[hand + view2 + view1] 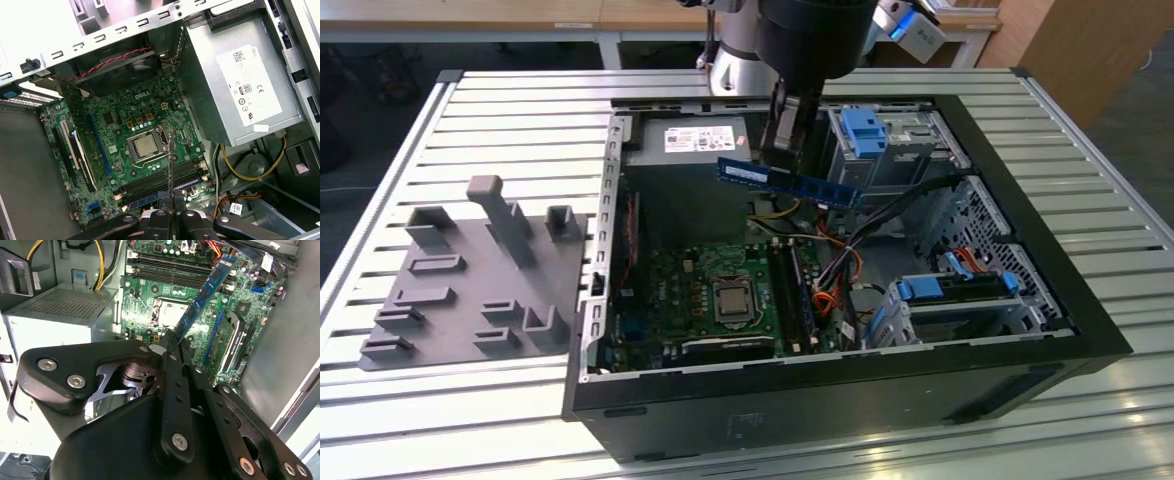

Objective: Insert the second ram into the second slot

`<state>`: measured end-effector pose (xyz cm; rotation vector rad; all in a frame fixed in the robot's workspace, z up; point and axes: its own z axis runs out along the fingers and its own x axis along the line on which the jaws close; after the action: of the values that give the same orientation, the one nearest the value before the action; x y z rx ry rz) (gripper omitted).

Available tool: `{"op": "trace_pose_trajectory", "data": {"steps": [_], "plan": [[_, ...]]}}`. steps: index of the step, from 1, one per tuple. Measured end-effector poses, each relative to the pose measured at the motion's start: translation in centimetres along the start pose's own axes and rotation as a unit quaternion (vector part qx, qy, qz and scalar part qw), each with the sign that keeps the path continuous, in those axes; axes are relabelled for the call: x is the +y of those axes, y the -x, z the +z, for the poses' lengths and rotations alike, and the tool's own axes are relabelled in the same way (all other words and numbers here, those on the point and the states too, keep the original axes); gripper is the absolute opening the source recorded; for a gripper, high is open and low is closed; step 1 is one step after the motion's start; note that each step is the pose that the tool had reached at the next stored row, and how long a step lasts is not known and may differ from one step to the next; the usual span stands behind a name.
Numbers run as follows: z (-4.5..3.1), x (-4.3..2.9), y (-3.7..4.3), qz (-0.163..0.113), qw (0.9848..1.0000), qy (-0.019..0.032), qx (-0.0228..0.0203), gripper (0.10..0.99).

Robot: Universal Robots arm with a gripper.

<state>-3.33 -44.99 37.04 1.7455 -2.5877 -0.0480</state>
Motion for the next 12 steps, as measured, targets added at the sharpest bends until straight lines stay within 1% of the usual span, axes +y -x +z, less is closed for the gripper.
{"op": "trace_pose_trajectory", "data": {"steps": [12], "plan": [[0.00, 0.00, 0.00, 0.014, 0.9999, 0.0000, -0.0005, 0.137]]}}
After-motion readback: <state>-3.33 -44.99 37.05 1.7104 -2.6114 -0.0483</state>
